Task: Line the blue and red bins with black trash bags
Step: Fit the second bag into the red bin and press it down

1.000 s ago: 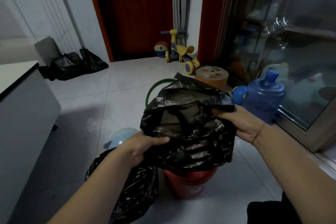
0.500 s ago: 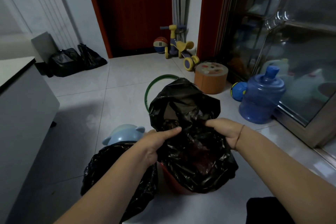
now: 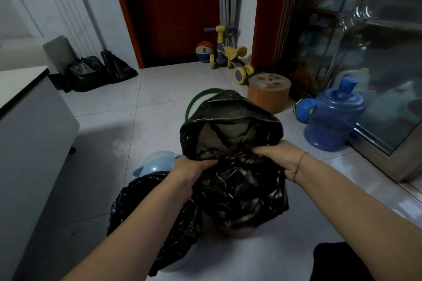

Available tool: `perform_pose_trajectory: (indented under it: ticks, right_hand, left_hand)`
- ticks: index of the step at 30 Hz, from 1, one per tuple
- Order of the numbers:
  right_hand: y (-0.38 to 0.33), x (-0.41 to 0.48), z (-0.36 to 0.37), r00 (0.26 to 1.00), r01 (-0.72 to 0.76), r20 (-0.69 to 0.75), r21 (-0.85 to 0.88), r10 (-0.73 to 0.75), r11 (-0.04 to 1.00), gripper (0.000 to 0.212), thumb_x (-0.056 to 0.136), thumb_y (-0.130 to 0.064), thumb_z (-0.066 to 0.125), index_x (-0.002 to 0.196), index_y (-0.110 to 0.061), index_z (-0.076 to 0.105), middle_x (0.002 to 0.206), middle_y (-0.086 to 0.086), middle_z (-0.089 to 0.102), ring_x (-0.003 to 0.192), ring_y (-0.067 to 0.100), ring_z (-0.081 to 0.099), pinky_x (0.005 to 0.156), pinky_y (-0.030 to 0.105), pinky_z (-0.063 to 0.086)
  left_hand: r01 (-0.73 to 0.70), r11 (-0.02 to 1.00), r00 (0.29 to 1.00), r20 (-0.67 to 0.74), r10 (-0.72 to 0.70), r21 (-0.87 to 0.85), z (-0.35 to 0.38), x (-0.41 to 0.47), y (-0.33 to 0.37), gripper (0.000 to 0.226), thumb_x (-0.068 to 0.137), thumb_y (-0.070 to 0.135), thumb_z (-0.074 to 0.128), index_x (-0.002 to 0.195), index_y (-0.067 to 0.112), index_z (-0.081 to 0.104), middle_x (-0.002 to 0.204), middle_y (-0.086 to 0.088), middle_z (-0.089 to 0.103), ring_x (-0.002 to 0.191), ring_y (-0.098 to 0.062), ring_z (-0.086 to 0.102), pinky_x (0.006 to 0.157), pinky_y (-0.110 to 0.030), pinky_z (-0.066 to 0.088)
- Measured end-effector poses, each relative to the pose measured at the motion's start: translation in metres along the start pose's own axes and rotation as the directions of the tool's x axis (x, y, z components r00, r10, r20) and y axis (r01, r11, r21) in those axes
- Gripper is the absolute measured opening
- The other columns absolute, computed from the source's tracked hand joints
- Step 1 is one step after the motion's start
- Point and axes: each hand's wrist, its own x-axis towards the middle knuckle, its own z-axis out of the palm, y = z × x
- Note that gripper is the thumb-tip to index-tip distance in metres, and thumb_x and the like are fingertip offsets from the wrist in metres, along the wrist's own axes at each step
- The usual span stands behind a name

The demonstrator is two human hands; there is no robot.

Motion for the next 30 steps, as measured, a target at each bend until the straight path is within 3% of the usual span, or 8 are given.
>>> perform_pose_trajectory:
  ticks: [5,10,15,17,20,22,25,30]
  right_hand:
    - [-0.008,0.009,-0.041,0.982,-0.184,-0.055,-0.030,0.182,0.983,0.007,0.088,-0.003,0.058,0.086,0.000,0.064,0.075,0.019,0.067,0.067,0.031,0.064,0.072,0.043,0.054]
    - [-0.005,0.009,-0.026,0.969,-0.200,0.135,-0.054,0.206,0.978,0.024,0.077,-0.012,0.071,0.100,-0.003,0.068,0.097,0.018,0.071,0.085,0.030,0.068,0.081,0.040,0.055]
    - [0.007,0.016,-0.018,1.000,-0.005,0.024,-0.225,0.010,0.974,0.065,0.066,-0.001,0.080,0.126,-0.002,0.053,0.119,0.019,0.063,0.110,0.034,0.059,0.100,0.048,0.046]
    - [0.012,0.024,-0.027,0.985,0.035,-0.143,-0.365,-0.093,0.930,0.081,0.061,-0.006,0.085,0.131,-0.003,0.044,0.122,0.018,0.058,0.113,0.033,0.055,0.101,0.045,0.044]
    - [0.020,0.034,-0.037,0.949,0.027,-0.267,-0.465,-0.169,0.885,0.082,0.063,-0.011,0.084,0.128,-0.003,0.036,0.121,0.019,0.056,0.102,0.028,0.053,0.088,0.033,0.044]
    - [0.025,0.042,-0.039,0.961,0.062,-0.214,-0.448,-0.174,0.892,0.088,0.067,-0.011,0.082,0.134,-0.007,0.026,0.127,0.019,0.051,0.102,0.026,0.050,0.085,0.031,0.041]
    - [0.030,0.049,-0.050,0.959,0.226,0.001,-0.608,-0.284,0.761,0.112,0.070,-0.018,0.081,0.149,-0.026,0.001,0.143,0.015,0.034,0.128,0.028,0.039,0.107,0.034,0.033]
    - [0.054,0.048,-0.068,0.865,0.502,0.374,-0.656,-0.335,0.563,0.100,0.076,-0.032,0.075,0.138,-0.059,0.001,0.148,-0.001,0.017,0.135,0.011,0.022,0.111,0.024,0.020]
  left_hand:
    - [0.125,0.988,0.991,0.026,-0.128,0.095,-0.029,0.015,0.006,0.040,0.070,0.009,0.079,0.107,0.000,0.067,0.079,-0.017,0.072,0.064,-0.029,0.068,0.063,-0.040,0.059]
    - [0.152,0.959,0.943,0.256,-0.214,0.240,-0.015,0.001,0.011,0.092,0.032,0.034,0.093,0.116,0.007,0.065,0.105,-0.015,0.072,0.097,-0.033,0.069,0.091,-0.046,0.053]
    - [-0.180,0.920,0.983,0.024,0.183,0.349,0.000,0.003,0.000,0.140,0.055,0.027,0.091,0.147,0.034,-0.015,0.148,-0.006,0.029,0.133,-0.029,0.038,0.107,-0.046,0.037]
    - [-0.292,0.830,0.943,-0.003,0.333,0.476,0.001,0.002,-0.001,0.138,0.060,0.030,0.089,0.143,0.043,-0.021,0.153,-0.009,0.014,0.137,-0.028,0.030,0.107,-0.043,0.032]
    - [-0.466,0.694,0.859,0.092,0.504,0.549,0.001,0.005,-0.009,0.115,0.066,0.026,0.084,0.143,0.047,0.001,0.145,-0.002,0.017,0.128,-0.021,0.037,0.100,-0.031,0.035]
    - [-0.559,0.541,0.791,0.208,0.576,0.628,0.003,0.009,-0.018,0.087,0.069,0.023,0.081,0.131,0.047,0.024,0.135,0.006,0.019,0.118,-0.019,0.046,0.093,-0.023,0.039]
    - [-0.524,0.384,0.827,0.346,0.444,0.760,0.007,0.021,-0.033,0.065,0.072,0.032,0.078,0.125,0.037,0.042,0.144,0.005,0.011,0.122,-0.025,0.047,0.100,-0.029,0.042]
    - [-0.447,0.367,0.893,0.380,0.243,0.816,0.012,0.056,-0.056,0.107,0.063,0.043,0.081,0.148,0.028,0.018,0.152,0.002,0.000,0.133,-0.022,0.037,0.105,-0.033,0.039]
